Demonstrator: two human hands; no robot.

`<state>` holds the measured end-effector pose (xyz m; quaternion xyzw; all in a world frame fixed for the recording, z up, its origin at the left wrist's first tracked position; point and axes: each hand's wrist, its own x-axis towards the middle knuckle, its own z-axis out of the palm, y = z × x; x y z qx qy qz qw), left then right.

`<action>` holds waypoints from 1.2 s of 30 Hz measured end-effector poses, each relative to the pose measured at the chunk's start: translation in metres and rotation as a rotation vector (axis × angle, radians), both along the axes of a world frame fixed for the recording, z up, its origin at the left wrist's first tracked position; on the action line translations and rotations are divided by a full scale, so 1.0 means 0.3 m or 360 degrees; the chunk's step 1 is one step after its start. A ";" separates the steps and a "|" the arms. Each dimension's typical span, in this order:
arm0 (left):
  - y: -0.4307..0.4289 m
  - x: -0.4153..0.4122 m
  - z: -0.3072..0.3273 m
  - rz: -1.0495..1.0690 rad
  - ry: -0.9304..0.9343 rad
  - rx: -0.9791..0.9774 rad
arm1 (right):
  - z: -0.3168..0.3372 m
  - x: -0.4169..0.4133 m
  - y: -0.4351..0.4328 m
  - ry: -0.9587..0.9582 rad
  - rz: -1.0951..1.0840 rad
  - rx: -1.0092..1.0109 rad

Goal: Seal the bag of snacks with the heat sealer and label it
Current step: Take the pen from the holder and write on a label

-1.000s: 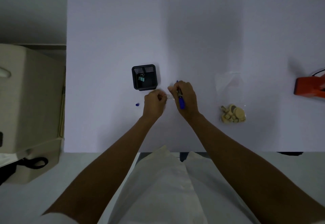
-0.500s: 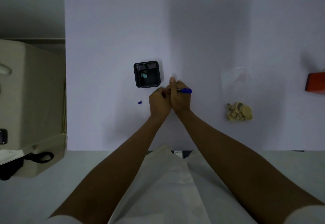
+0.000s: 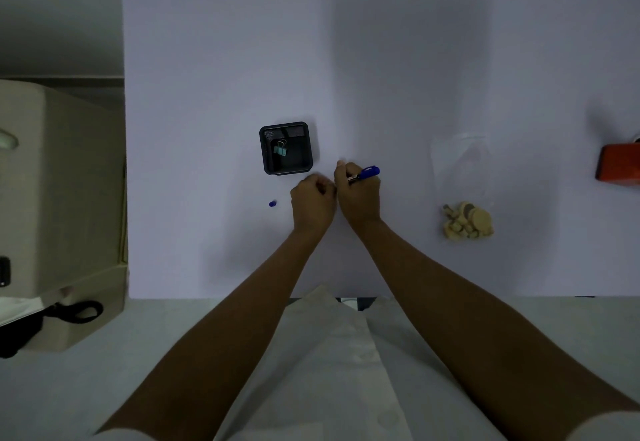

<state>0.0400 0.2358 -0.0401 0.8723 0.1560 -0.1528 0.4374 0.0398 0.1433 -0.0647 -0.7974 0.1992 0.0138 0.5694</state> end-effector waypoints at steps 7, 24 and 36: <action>-0.009 0.000 -0.004 0.0017 0.0007 0.0016 | -0.002 -0.004 -0.005 0.0037 0.0115 -0.0058; -0.006 0.003 -0.002 0.0007 0.0028 0.0011 | 0.009 -0.002 -0.025 0.0032 0.0147 -0.0129; -0.006 0.001 -0.001 0.0001 0.0022 0.0003 | 0.005 -0.011 -0.039 0.0055 0.0168 -0.0212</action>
